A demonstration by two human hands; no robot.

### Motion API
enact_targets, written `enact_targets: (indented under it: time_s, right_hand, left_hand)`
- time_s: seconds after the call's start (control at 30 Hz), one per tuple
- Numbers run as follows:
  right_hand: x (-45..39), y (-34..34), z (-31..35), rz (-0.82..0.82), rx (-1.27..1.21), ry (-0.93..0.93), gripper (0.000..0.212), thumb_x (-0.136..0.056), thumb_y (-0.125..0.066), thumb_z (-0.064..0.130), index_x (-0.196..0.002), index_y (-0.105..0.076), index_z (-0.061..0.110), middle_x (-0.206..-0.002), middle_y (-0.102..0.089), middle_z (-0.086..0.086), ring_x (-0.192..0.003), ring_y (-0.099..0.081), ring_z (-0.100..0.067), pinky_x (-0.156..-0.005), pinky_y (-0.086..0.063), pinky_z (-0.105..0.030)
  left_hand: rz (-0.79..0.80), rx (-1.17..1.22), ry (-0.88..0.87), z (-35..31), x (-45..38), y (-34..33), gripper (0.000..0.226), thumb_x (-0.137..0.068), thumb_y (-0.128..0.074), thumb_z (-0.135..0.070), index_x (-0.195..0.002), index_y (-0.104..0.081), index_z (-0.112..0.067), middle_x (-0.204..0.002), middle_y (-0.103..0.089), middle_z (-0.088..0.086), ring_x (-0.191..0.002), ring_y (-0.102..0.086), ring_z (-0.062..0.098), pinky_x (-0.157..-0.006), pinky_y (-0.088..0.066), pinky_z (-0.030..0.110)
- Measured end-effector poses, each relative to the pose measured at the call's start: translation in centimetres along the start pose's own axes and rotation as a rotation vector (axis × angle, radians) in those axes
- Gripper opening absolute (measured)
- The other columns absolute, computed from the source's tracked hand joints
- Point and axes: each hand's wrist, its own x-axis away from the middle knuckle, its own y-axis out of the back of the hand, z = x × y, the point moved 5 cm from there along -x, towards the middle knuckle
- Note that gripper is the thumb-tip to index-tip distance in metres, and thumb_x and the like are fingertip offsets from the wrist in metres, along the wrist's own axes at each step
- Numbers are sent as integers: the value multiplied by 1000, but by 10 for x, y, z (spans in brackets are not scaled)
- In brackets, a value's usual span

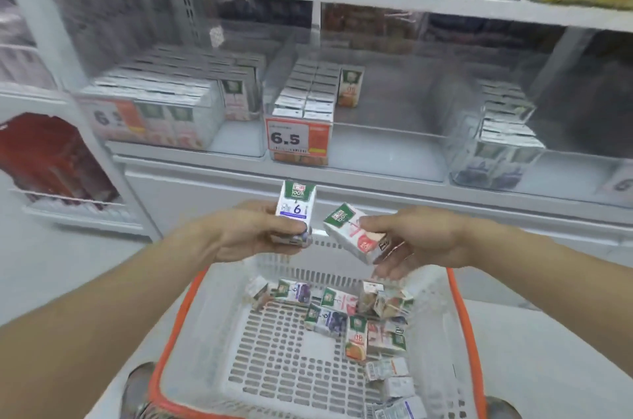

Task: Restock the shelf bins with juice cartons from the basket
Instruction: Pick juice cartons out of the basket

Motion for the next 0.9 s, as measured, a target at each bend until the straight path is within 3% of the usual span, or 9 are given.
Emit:
enact_targets:
  time_s: [0.07, 0.17, 0.27, 0.37, 0.47, 0.57, 0.73, 0.8, 0.9]
  right_hand:
    - [15, -2, 11, -52, -90, 74, 43, -98, -54, 46, -106, -69, 5, -85, -70, -11, -69, -69, -24, -69, -56, -35]
    - [30, -15, 24, -108, -287, 192, 50, -99, -49, 51, -105, -71, 6, -86, -68, -14, -72, -69, -27, -61, -55, -33]
    - [35, -33, 38, -89, -390, 298, 52, -98, -48, 53, -110, -70, 7, -89, -68, -16, -74, -68, -29, -60, -55, -35]
    - [33, -49, 47, -102, -270, 410, 52, -96, -46, 55, -114, -65, 10, -105, -70, -17, -76, -70, -26, -64, -55, -36]
    - [25, -50, 51, -136, -114, 428, 59, -93, -46, 60, -119, -57, 8, -111, -67, -14, -80, -71, -22, -67, -58, -35]
    - [21, -35, 67, -203, 34, 473, 61, -83, -52, 65, -112, -62, 12, -105, -70, -7, -79, -72, -22, -68, -59, -35]
    - [11, -24, 107, -181, -112, 638, 51, -74, -74, 31, -114, -60, 3, -92, -66, -14, -60, -65, -24, -55, -55, -32]
    - [4, -30, 122, -120, -113, 643, 42, -79, -75, 20, -112, -63, -3, -89, -68, -14, -63, -66, -25, -59, -58, -32]
    - [-1, -37, 148, -78, -56, 646, 30, -84, -75, 10, -106, -63, -7, -84, -73, -17, -68, -69, -30, -65, -62, -36]
  left_hand:
    - [-45, -81, 10, -35, 9, -6, 6, -86, -64, -3, -91, -67, 0, -107, -71, 22, -83, -74, 23, -62, -60, 24]
    - [-89, -73, -19, -66, 23, -15, 9, -87, -60, -4, -95, -63, 1, -113, -71, 22, -85, -75, 22, -49, -51, 20]
    - [-101, -88, -84, -80, 39, -29, 9, -79, -71, -18, -81, -71, -9, -90, -76, 14, -72, -72, 15, -48, -37, 19]
    - [-117, -138, -71, -76, 43, -34, 12, -77, -75, -25, -81, -72, -14, -65, -68, 0, -51, -58, 7, -51, -30, 20]
    - [-194, -194, -117, -79, 37, -25, 19, -75, -81, -14, -92, -74, -10, -68, -69, 2, -50, -54, 8, -49, -31, 20]
    - [-203, -275, -191, -95, 39, -11, 24, -69, -85, -6, -87, -72, -11, -71, -69, 6, -54, -55, 12, -52, -30, 25]
    - [-166, -381, -280, -111, 51, 9, 40, -62, -91, -3, -94, -68, -12, -80, -74, 5, -60, -63, 13, -49, -41, 20]
    - [-185, -358, -311, -115, 58, 17, 41, -67, -86, 2, -101, -67, -11, -84, -77, 3, -65, -70, 11, -52, -50, 18]
    - [-289, -321, -375, -119, 67, 38, 42, -66, -87, -10, -102, -66, -9, -79, -77, 3, -61, -70, 10, -51, -50, 17]
